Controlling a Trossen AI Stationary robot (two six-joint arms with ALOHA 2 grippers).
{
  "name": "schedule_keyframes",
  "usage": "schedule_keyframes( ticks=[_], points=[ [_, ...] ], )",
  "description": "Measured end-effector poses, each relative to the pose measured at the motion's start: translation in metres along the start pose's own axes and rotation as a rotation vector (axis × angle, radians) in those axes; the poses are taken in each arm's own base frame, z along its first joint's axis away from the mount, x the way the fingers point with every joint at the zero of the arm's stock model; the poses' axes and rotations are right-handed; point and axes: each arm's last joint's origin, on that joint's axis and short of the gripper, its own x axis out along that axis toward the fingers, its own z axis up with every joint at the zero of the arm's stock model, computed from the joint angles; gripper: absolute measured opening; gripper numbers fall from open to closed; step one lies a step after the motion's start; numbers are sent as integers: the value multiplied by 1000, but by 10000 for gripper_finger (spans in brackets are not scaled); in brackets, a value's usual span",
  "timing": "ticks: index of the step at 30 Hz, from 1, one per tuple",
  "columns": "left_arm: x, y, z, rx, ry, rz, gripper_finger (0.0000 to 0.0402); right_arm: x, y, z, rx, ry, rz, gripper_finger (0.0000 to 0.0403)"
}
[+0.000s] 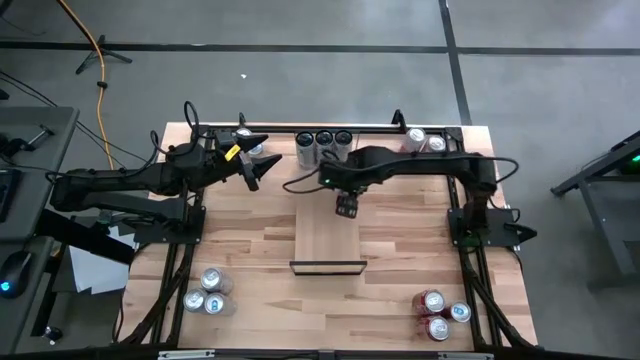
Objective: Place canned beverage on shelf
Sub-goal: Put the top right red-white soda can on the shelf
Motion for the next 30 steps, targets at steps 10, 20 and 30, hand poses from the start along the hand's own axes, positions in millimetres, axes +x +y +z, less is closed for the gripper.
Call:
schedule_keyframes(
  ticks=[10, 20, 30],
  points=[
    [0, 0, 0, 1, 3, 0, 321, 7, 1, 7, -29, -25, -1, 301],
    [0, 0, -1, 5, 8, 2, 321, 7, 2, 8, -28, -34, 3, 366],
    [0, 0, -1, 5, 9, 3, 321, -14, -4, -1, -76, -46, 3, 369]
  ],
)
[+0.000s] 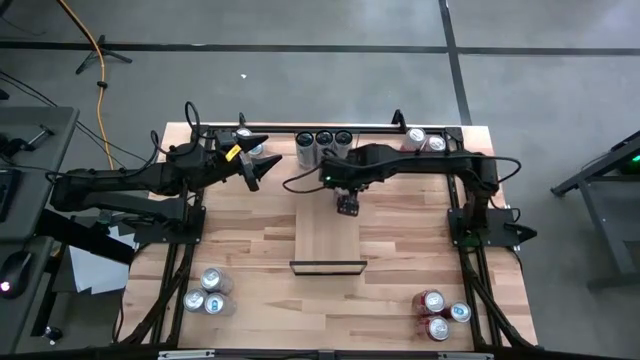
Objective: Place canned beverage on shelf
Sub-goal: Put the top right red-white soda can on the shelf
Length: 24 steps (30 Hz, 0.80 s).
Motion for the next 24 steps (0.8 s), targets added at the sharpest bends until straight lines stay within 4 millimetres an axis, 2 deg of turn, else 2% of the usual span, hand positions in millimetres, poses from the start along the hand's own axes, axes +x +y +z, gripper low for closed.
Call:
schedule_keyframes(
  ticks=[4, 8, 11, 16, 20, 24],
  points=[
    [0, 0, -1, 5, 11, 3, 321, -23, -7, -8, 12, -41, 0, 370],
    [0, 1, -3, 11, 24, 6, 321, -40, -11, -27, 33, -43, 8, 370],
    [0, 1, -3, 11, 25, 6, 321, -43, -11, -48, 75, -32, 9, 367],
    [0, -1, -2, 8, 32, -46, 321, -36, -4, -93, 180, -65, 49, 358],
    [0, -4, -2, 3, 49, -153, 321, -32, 2, -120, 316, -209, 163, 334],
    [-1, -6, -2, -12, 52, -199, 321, -39, 7, -128, 398, -442, 254, 296]
  ],
)
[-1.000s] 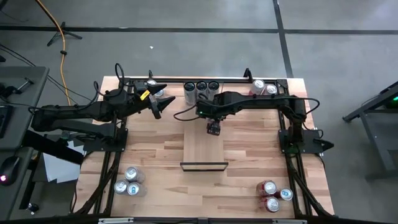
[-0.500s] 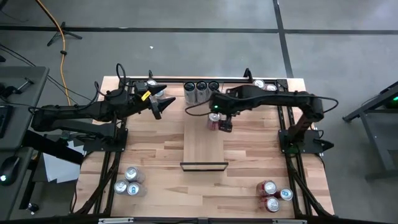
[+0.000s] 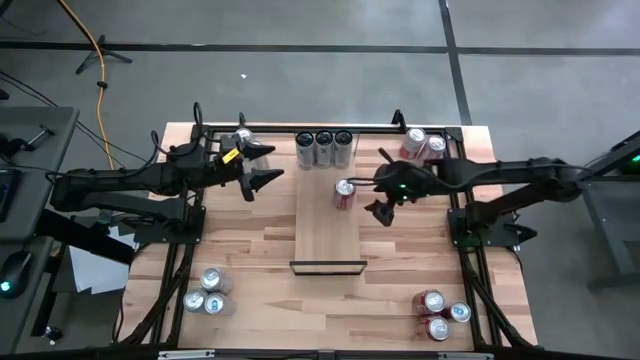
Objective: Place canned beverage on shelf
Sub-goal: Put the top right red-white soda can on the shelf
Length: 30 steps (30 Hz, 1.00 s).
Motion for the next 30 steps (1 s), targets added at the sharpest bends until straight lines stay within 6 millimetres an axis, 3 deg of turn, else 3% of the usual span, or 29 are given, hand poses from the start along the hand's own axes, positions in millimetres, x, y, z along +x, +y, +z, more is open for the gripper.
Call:
schedule_keyframes(
  ticks=[6, 12, 17, 30],
  points=[
    [0, 0, 0, -41, 3, -7, 321, -3, 0, -4, -248, -73, 13, 203],
    [0, 0, 0, -41, 2, -8, 321, -2, -1, -3, -240, -96, -38, 93],
    [0, 0, 0, -41, 2, -7, 321, -2, 1, -1, -238, -103, 19, 13],
    [0, -2, 0, 6, 17, -69, 321, -4, 8, 9, -152, -191, 147, 1]
  ],
)
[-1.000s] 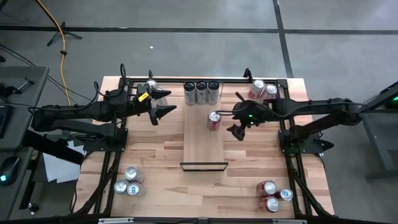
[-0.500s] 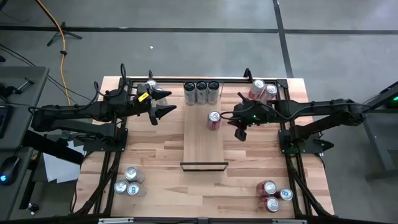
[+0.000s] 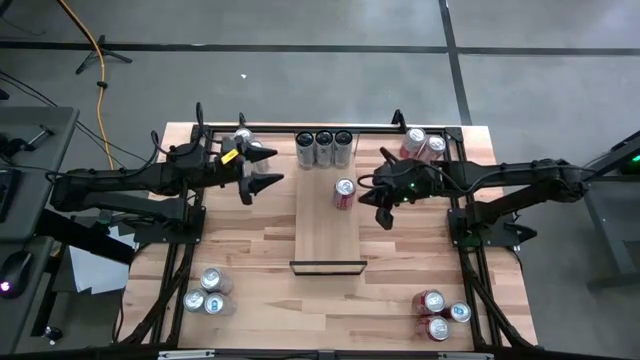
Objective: Place canned beverage on shelf
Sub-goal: Put the top right red-white soda can on the shelf
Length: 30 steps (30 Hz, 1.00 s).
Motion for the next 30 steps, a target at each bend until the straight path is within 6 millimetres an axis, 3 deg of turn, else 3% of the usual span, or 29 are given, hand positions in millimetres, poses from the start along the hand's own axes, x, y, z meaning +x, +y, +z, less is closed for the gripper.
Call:
schedule_keyframes(
  ticks=[7, 11, 17, 26, 30],
  points=[
    [-3, -1, 1, 14, 8, -54, 319, 0, -5, 2, 66, -8, -15, 0],
    [-12, -2, 3, 15, 27, -86, 292, 0, -5, 2, 69, -8, -16, 0],
    [-36, 0, 0, 16, 34, -93, 198, 0, -5, 2, 86, -8, -16, 0],
    [-59, 9, -31, -78, -128, -110, 19, 0, -5, 2, 71, -8, -16, 0],
    [-62, 12, -45, -114, -172, -124, 11, 0, -5, 2, 56, -8, -16, 0]
  ],
)
